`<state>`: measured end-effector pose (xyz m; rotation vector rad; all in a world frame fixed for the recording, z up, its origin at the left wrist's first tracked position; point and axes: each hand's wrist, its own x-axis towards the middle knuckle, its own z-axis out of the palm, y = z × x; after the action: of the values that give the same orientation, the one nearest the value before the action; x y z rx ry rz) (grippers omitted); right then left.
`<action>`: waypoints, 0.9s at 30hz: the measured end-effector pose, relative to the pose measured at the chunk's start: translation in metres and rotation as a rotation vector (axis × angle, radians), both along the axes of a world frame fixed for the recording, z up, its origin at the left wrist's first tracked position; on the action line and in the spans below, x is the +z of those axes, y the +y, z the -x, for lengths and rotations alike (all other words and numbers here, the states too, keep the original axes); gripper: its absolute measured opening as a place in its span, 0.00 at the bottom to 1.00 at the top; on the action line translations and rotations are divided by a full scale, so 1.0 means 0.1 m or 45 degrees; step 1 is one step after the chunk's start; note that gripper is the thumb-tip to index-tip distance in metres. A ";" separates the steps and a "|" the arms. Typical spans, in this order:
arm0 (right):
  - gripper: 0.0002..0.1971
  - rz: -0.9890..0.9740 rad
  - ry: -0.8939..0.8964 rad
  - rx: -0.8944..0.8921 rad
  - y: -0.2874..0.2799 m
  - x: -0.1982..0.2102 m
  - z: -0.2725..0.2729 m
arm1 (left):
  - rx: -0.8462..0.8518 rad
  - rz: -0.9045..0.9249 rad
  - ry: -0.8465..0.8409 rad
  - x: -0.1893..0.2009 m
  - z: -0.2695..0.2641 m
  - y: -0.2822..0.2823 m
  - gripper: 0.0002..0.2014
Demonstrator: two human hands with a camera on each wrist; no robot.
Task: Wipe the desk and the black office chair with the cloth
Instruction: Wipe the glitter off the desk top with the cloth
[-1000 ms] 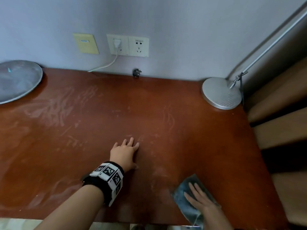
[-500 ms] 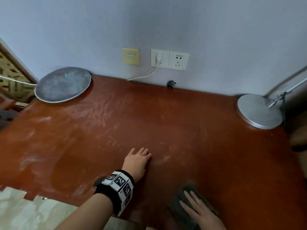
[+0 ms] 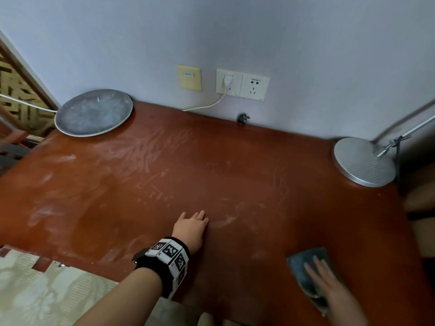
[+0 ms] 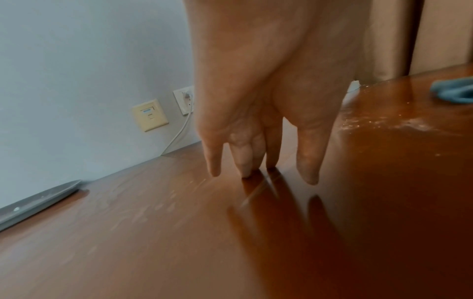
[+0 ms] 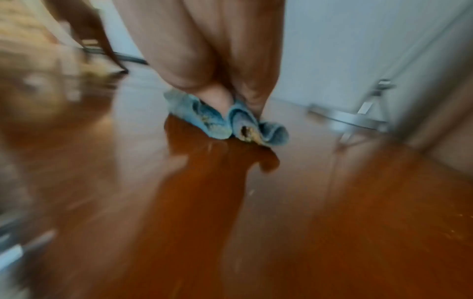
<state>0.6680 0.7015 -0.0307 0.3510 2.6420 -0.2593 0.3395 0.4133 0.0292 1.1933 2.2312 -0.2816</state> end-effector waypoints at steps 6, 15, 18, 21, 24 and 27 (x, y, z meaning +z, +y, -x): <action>0.26 -0.136 0.108 0.280 -1.37 -0.20 0.38 | 0.044 -0.020 -0.042 0.01 0.02 -0.04 0.30; 0.45 0.163 -0.220 -0.208 -1.66 0.42 2.01 | 0.260 -0.103 0.012 0.14 0.71 -0.71 0.29; 0.44 0.130 -0.221 -0.120 -1.98 0.29 2.58 | 0.328 -0.130 0.034 0.13 1.13 -1.13 0.28; 0.43 0.061 -0.187 -0.120 -2.30 0.27 3.35 | 0.377 -0.135 0.058 0.11 1.68 -1.62 0.28; 0.41 0.035 -0.081 -0.172 -2.53 0.26 4.21 | 0.399 -0.134 0.098 0.05 2.31 -2.16 0.29; 0.39 -0.009 -0.067 -0.046 -2.95 0.22 5.03 | 0.440 -0.101 0.120 -0.02 2.85 -2.68 0.30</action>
<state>0.1645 0.4067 -0.0090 0.4031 2.5871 -0.2486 0.0542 0.1454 0.0270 0.8253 2.5018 -0.1129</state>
